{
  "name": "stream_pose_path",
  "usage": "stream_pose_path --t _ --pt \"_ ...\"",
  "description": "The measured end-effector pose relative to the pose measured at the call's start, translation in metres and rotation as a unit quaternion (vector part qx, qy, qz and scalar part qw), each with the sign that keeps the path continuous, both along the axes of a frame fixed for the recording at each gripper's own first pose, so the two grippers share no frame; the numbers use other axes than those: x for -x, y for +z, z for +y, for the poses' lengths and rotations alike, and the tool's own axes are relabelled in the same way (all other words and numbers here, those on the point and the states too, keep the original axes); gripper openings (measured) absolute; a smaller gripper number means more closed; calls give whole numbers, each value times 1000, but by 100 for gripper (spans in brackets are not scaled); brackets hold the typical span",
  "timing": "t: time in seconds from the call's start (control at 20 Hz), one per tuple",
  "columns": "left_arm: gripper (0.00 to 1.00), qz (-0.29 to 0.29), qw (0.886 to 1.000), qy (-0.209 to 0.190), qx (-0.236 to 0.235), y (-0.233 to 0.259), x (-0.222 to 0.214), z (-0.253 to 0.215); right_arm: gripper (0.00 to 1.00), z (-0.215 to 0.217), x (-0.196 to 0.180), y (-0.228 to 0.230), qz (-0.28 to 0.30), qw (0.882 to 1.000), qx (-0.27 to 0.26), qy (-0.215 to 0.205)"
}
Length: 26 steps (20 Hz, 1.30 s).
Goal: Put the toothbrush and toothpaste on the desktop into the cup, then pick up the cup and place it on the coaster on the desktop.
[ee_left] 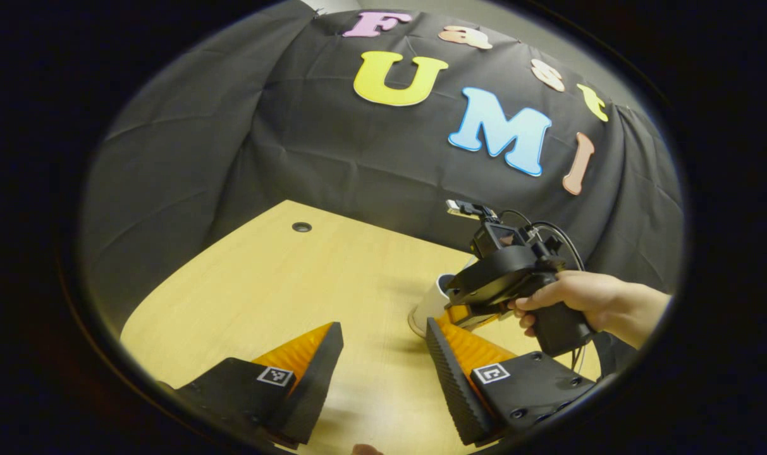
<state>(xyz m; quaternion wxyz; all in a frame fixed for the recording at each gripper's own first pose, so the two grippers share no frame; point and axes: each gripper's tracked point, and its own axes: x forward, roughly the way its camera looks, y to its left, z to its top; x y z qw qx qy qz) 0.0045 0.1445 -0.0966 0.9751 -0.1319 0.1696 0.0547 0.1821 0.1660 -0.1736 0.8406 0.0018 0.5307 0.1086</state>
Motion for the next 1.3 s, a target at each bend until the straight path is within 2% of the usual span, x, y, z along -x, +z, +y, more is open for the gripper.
stream_pose_path --t 0.2,0.35,0.4,0.45,0.6,0.65,0.7,0.75,0.8,0.85,0.9,1.1,1.15,1.3 --pt "88 2 1000 -1 1 -2 -2 -6 29 -1 1 8 -5 1000 -16 -1" --pt "88 2 1000 -7 -1 0 -7 -15 45 -6 3 20 -24 999 -24 1" --pt "87 2 1000 -10 -2 -1 -8 -19 43 -8 4 26 -33 999 -31 1" --pt "88 2 1000 -13 -3 -1 -10 -23 52 -12 7 35 -42 999 -33 -2" --pt "88 0 1000 -24 -10 2 -18 -40 56 -22 14 57 -73 996 -59 -8" --pt "87 -2 1000 -27 -13 4 -20 -45 70 -28 18 64 -85 994 -65 -12" --pt "88 -3 999 -31 -16 5 -23 -51 67 -32 21 72 -96 992 -74 -15" --pt "88 -5 999 -35 -19 6 -27 -56 70 -35 25 79 -105 991 -85 -21" --pt "88 -6 999 -38 -23 8 -30 -61 68 -39 31 87 -115 988 -99 -25" --pt "88 -8 999 -43 -27 11 -35 -69 75 -47 40 96 -126 985 -113 -33" --pt "88 -11 998 -47 -28 14 -38 -76 77 -57 45 101 -137 982 -122 -43" --pt "88 -25 997 -58 -40 28 -51 -98 79 -100 64 117 -194 970 -125 -79" --pt "88 -33 997 -58 -46 37 -55 -104 84 -120 67 126 -237 960 -112 -96" --pt "88 -55 995 -57 -61 55 -63 -118 86 -164 82 145 -323 936 -70 -123"
